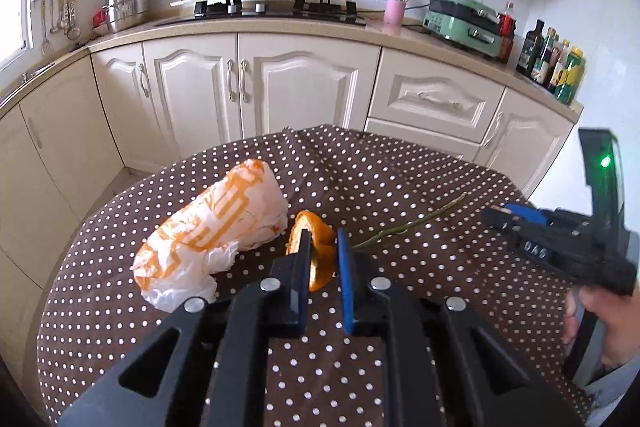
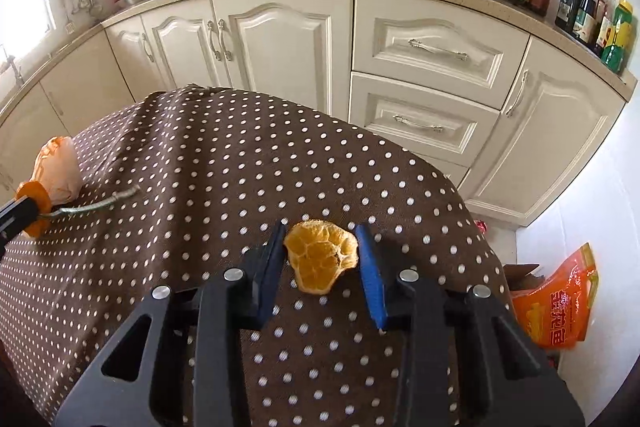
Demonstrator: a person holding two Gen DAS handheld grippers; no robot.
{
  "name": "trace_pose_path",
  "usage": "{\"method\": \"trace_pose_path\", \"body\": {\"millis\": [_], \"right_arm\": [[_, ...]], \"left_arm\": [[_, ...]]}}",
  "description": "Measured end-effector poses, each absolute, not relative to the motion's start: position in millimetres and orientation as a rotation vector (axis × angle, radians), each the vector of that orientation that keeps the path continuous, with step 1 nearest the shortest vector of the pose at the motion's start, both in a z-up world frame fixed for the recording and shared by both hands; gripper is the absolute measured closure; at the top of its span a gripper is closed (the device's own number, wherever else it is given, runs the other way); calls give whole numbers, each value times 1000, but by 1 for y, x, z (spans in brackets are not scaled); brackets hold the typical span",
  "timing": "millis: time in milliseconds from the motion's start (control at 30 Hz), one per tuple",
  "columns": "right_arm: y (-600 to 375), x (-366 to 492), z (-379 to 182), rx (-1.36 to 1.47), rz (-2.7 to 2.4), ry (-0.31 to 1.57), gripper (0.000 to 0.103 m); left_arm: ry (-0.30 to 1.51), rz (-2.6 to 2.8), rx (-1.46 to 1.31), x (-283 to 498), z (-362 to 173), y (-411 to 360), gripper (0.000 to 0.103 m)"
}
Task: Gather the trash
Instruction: 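Grasp the orange peel with stem with the left tool while the right tool grasps the orange peel piece, then carry both orange peels over the blue bucket and open both tools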
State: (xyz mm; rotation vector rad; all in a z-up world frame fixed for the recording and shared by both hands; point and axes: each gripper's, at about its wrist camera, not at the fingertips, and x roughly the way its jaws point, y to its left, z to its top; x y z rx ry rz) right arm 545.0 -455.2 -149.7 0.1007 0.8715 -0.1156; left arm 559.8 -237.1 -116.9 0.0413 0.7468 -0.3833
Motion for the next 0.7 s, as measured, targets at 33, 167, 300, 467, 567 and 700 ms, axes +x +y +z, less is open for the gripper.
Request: {"method": "trace_pose_path", "body": {"millis": [33, 167, 300, 467, 567, 700], "right_arm": [[-453, 540, -148, 101, -113, 862, 70], [-428, 510, -127, 86, -62, 809, 70], [-381, 476, -102, 53, 33, 750, 70], [-307, 443, -79, 31, 190, 698, 70], [-254, 421, -71, 2, 288, 681, 69], [-179, 398, -67, -37, 414, 676, 69]], "left_arm": [[740, -388, 32, 556, -113, -233, 91], [709, -392, 9, 538, -97, -217, 91], [676, -387, -15, 511, -81, -185, 91], [644, -357, -76, 464, -64, -120, 91], [625, -300, -104, 433, -59, -71, 91], [611, -196, -114, 393, -61, -4, 91]]}}
